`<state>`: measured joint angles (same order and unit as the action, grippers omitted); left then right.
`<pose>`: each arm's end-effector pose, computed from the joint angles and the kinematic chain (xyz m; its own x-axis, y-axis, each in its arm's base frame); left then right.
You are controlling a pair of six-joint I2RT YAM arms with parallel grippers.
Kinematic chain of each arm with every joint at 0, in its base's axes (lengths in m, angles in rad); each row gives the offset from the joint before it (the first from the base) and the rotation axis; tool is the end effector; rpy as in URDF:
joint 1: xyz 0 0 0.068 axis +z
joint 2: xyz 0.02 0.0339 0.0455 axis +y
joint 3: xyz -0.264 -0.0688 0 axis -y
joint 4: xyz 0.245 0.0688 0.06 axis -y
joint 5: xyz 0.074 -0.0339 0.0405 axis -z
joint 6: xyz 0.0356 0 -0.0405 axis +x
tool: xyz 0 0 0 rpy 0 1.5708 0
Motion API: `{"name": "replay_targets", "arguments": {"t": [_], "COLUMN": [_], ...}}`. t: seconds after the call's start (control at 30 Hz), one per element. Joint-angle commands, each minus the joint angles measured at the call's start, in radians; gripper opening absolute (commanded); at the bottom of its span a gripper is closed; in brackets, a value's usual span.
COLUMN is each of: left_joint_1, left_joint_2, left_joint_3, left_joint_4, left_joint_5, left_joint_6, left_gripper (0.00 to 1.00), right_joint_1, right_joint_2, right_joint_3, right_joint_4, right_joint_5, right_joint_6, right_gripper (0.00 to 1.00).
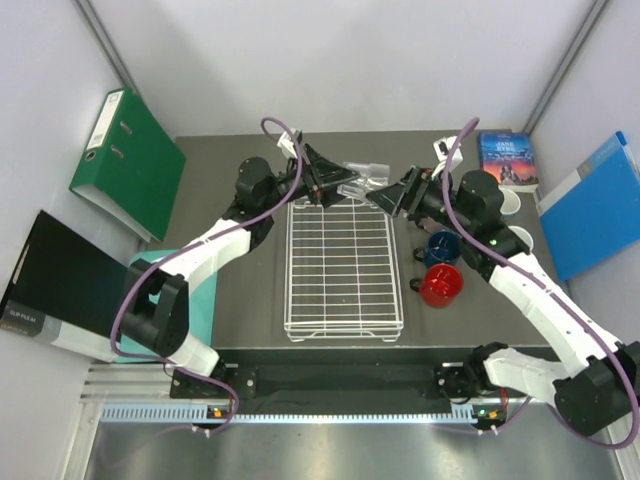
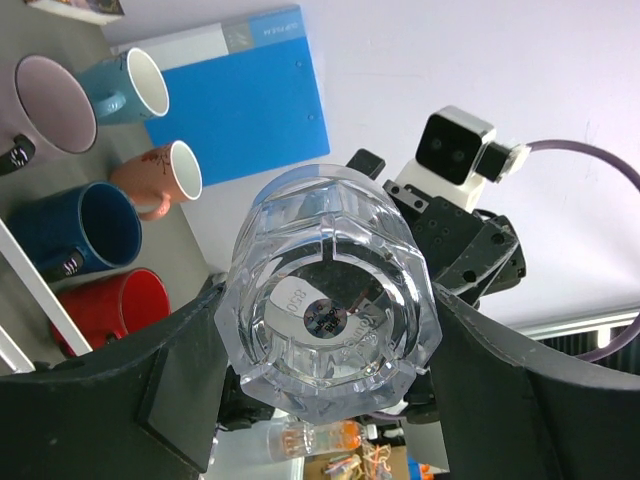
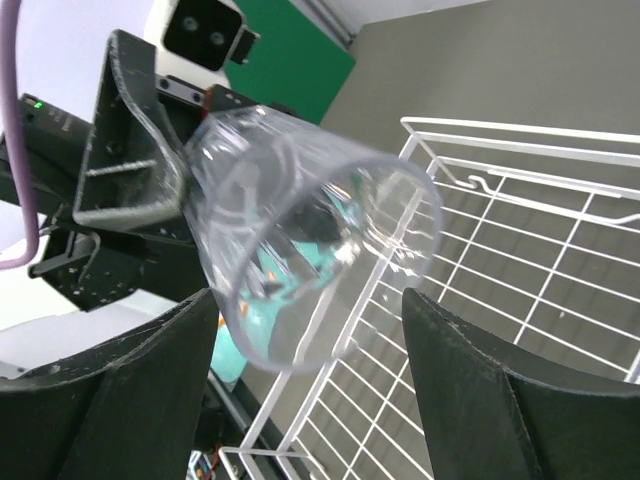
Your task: Unload the cups from the dish rack
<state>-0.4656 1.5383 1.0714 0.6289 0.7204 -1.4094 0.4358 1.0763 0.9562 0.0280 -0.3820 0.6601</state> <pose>0.3081 -0.1811 0.3369 -0.8841 -0.3860 -0.2636 0.2900 -0.0105 -0.9570 0.2226 0.1183 0.3662 -0.5124 0.3891 -0.7656 -0.5241 0.5645 0.6377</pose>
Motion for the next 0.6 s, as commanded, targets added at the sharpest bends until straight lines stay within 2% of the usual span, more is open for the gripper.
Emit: {"name": "replay_targets", "arguments": {"t": [0.0,0.17,0.27,0.37,0.4,0.43,0.47,0.5,0.57], "left_joint_1": [-0.045,-0.087,-0.111,-0.131,-0.133,-0.131,-0.130,-0.124,-0.113], "left_joint_2": [0.012,0.049,0.072,0.097,0.101,0.105,0.111,0.109,0.108], "left_joint_3": [0.033,0.058,0.068,0.085,0.087,0.088,0.090,0.093,0.107], "left_joint_4": [0.092,0.086,0.092,0.097,0.094,0.092,0.089,0.074,0.046], "left_joint_5": [0.034,0.043,0.048,0.063,0.066,0.070,0.076,0.080,0.099], "left_joint_6": [-0.007,0.001,0.000,-0.003,-0.005,-0.006,-0.002,0.004,0.030], "left_gripper": [0.00,0.00,0.00,0.00,0.00,0.00,0.04,0.21,0.41], "right_joint_1": [0.004,0.006,0.006,0.006,0.004,0.004,0.004,0.004,0.003], "right_joint_2": [0.027,0.063,0.076,0.089,0.091,0.091,0.090,0.083,0.073], "right_joint_3": [0.024,0.027,0.016,0.012,0.012,0.013,0.016,0.019,0.032], "right_joint_4": [0.138,0.185,0.211,0.208,0.201,0.178,0.165,0.149,0.087], "right_joint_5": [-0.037,-0.055,-0.066,-0.078,-0.077,-0.069,-0.063,-0.055,-0.012], "right_joint_6": [0.055,0.087,0.116,0.125,0.127,0.125,0.119,0.105,0.082], "right_gripper": [0.72,0.58,0.45,0.25,0.06,0.00,0.00,0.00,0.00]}}
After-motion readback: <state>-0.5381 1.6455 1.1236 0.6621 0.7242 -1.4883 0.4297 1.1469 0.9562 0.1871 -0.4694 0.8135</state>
